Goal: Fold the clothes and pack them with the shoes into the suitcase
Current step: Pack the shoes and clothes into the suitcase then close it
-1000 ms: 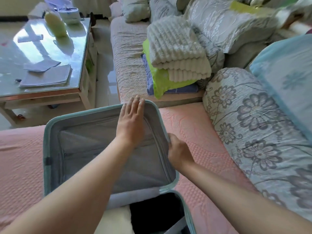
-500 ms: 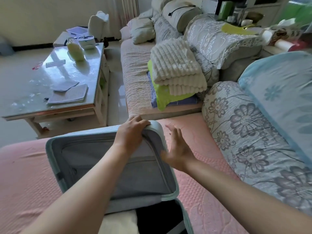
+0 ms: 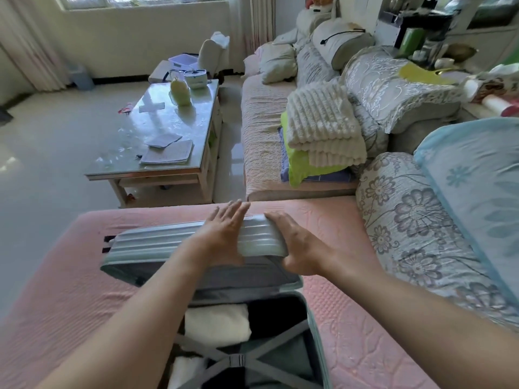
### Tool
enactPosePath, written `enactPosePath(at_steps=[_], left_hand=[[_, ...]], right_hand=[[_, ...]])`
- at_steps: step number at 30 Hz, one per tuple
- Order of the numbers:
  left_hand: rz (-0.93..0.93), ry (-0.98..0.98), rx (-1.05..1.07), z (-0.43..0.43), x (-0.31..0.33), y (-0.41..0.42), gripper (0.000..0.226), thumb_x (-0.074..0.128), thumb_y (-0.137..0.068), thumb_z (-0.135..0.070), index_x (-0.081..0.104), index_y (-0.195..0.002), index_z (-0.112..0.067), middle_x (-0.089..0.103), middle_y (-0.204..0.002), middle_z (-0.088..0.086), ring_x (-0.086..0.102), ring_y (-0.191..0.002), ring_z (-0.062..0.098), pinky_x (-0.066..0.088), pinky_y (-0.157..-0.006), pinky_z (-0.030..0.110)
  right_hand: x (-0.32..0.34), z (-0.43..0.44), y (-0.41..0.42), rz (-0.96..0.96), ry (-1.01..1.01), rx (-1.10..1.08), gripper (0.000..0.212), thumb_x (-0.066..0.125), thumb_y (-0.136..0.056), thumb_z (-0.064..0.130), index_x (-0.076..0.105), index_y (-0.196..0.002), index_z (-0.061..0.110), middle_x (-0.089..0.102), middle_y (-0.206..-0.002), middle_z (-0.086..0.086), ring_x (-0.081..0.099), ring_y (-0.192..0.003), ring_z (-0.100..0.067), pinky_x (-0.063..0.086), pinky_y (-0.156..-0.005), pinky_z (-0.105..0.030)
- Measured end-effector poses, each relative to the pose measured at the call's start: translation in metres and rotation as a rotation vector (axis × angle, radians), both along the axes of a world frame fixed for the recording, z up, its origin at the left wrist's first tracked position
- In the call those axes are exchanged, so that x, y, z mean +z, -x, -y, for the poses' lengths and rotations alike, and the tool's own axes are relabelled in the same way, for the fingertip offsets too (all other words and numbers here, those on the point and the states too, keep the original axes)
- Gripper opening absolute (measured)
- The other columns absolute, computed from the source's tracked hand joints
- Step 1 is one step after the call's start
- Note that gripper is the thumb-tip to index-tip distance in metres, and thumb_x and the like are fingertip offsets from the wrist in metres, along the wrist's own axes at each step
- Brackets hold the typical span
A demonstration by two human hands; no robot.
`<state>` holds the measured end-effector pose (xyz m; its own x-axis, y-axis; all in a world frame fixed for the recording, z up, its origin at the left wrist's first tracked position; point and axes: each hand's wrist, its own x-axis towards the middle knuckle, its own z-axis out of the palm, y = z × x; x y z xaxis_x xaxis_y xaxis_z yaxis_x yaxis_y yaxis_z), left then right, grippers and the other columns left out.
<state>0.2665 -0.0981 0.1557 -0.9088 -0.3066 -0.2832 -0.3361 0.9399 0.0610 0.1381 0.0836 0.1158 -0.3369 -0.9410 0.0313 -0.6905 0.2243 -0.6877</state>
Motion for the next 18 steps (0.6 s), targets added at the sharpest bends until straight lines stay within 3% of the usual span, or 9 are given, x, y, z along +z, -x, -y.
enactPosePath(at_steps=[2,5,10,13,15,18], left_hand=[[0.045,-0.016,0.014,-0.01,-0.001,-0.017,0.128,0.079,-0.059,-0.051,0.004,-0.157,-0.019,0.018,-0.161,0.006,0.019,-0.148,0.024,0.013,-0.123,0.041],[-0.04,0.045,-0.028,-0.033,-0.013,-0.039,0.117,0.075,-0.051,-0.062,0.025,-0.148,-0.021,0.038,-0.14,0.004,0.038,-0.128,0.026,0.038,-0.107,0.041],[-0.023,0.046,-0.02,-0.084,-0.043,-0.056,0.126,0.076,-0.045,-0.07,0.02,-0.147,-0.024,0.03,-0.137,0.0,0.029,-0.129,0.026,0.029,-0.111,0.044],[0.03,-0.017,-0.024,-0.1,-0.056,-0.055,0.116,0.079,-0.054,-0.064,0.022,-0.148,-0.025,0.03,-0.138,-0.001,0.028,-0.131,0.025,0.032,-0.107,0.042],[0.04,-0.08,-0.037,-0.1,-0.065,-0.054,0.103,0.08,-0.059,-0.062,0.033,-0.145,-0.028,0.035,-0.136,-0.002,0.032,-0.13,0.023,0.037,-0.103,0.039],[0.106,-0.125,-0.009,-0.103,-0.086,-0.058,0.11,0.08,-0.056,-0.068,0.033,-0.146,-0.027,0.032,-0.145,-0.001,0.03,-0.135,0.024,0.035,-0.108,0.041]], right_hand=[[-0.006,-0.016,-0.007,-0.043,0.043,0.063,0.104,0.079,-0.061,0.013,0.027,-0.15,0.019,0.036,-0.147,-0.003,0.042,-0.134,-0.023,0.042,-0.111,-0.042],[-0.004,-0.034,-0.019,-0.112,-0.004,0.104,0.106,0.085,-0.059,0.032,0.024,-0.146,0.025,0.033,-0.141,0.0,0.048,-0.124,-0.023,0.05,-0.1,-0.046],[-0.002,-0.054,-0.037,-0.285,-0.375,0.17,0.13,0.087,-0.056,0.048,0.005,-0.156,0.034,0.017,-0.154,0.0,0.033,-0.137,-0.026,0.04,-0.111,-0.04],[-0.024,-0.071,-0.045,-0.374,-0.493,0.199,0.139,0.087,-0.051,0.054,-0.004,-0.156,0.04,0.014,-0.155,-0.001,0.017,-0.142,-0.027,0.038,-0.112,-0.05],[-0.039,-0.088,-0.049,-0.426,-0.523,0.229,0.136,0.087,-0.053,0.054,-0.001,-0.156,0.038,0.016,-0.153,-0.001,0.015,-0.139,-0.025,0.033,-0.114,-0.049],[-0.068,-0.113,-0.057,-0.468,-0.452,0.251,0.129,0.086,-0.052,0.057,0.008,-0.154,0.036,0.018,-0.151,-0.005,0.016,-0.137,-0.028,0.033,-0.114,-0.051]])
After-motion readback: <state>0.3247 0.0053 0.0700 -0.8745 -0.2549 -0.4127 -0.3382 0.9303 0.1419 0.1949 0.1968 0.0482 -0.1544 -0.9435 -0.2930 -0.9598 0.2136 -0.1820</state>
